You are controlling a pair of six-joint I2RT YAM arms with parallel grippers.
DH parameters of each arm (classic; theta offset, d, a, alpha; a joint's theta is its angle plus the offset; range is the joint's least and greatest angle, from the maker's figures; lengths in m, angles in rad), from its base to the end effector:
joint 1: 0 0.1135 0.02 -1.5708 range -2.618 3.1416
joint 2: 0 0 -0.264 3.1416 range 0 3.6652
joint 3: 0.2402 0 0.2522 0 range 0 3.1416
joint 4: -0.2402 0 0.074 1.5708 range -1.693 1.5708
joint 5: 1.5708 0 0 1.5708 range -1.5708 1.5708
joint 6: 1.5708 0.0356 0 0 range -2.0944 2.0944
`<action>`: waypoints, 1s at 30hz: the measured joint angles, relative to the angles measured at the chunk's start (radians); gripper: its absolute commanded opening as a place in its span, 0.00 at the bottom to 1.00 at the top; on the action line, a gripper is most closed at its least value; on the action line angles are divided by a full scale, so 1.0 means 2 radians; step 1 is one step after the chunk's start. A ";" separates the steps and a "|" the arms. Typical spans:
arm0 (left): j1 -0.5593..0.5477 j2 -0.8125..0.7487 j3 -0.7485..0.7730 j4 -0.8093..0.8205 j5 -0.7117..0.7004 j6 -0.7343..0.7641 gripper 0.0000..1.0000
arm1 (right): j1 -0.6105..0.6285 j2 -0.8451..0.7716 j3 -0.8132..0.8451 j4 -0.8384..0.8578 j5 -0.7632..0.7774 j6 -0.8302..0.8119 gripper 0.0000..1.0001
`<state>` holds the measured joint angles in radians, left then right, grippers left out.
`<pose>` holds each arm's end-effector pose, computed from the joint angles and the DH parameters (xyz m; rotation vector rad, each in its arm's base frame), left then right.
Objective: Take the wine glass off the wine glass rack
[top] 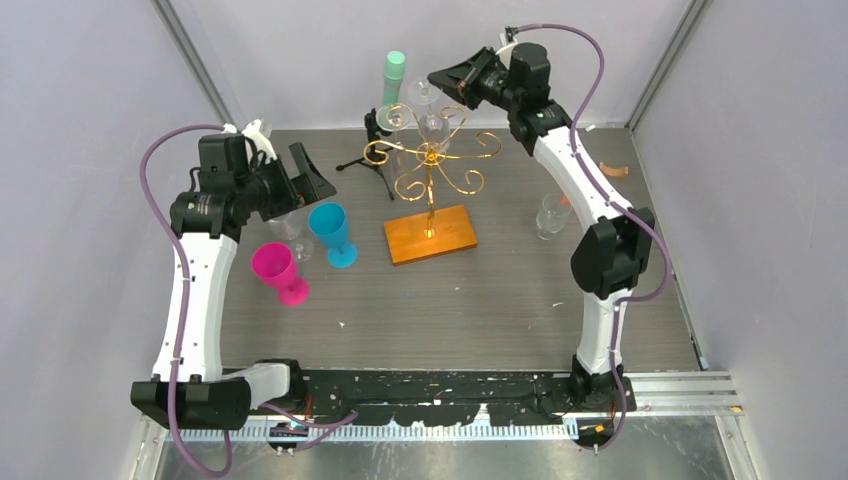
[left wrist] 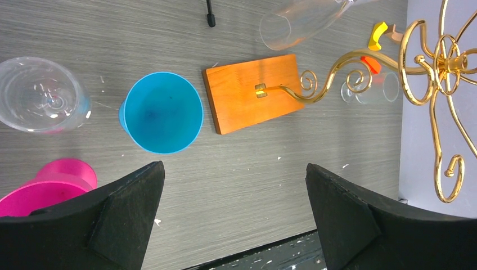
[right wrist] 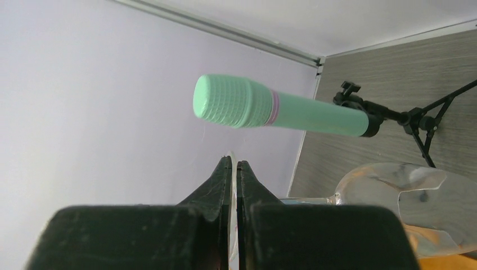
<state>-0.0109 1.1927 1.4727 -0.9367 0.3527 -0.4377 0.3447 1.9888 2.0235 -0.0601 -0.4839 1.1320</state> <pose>0.2263 -0.0148 0.4186 -0.2834 2.2376 -0.6361 0.4418 0.1762 0.4206 0.2857 1.7983 1.4848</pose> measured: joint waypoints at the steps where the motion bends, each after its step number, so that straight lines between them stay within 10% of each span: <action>1: 0.000 0.000 0.000 0.000 0.002 -0.001 1.00 | 0.000 0.006 0.006 0.002 0.003 0.001 0.00; 18: 0.000 -0.004 -0.007 0.016 0.061 -0.004 1.00 | -0.054 0.022 0.019 0.008 0.058 0.007 0.00; 30: -0.078 -0.032 -0.074 0.101 0.110 -0.028 0.98 | -0.083 -0.185 -0.188 -0.031 0.089 -0.002 0.00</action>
<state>-0.1661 1.1290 1.3243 -0.7338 0.5724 -0.4931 0.1780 1.6188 1.6466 -0.1215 -0.3058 1.1290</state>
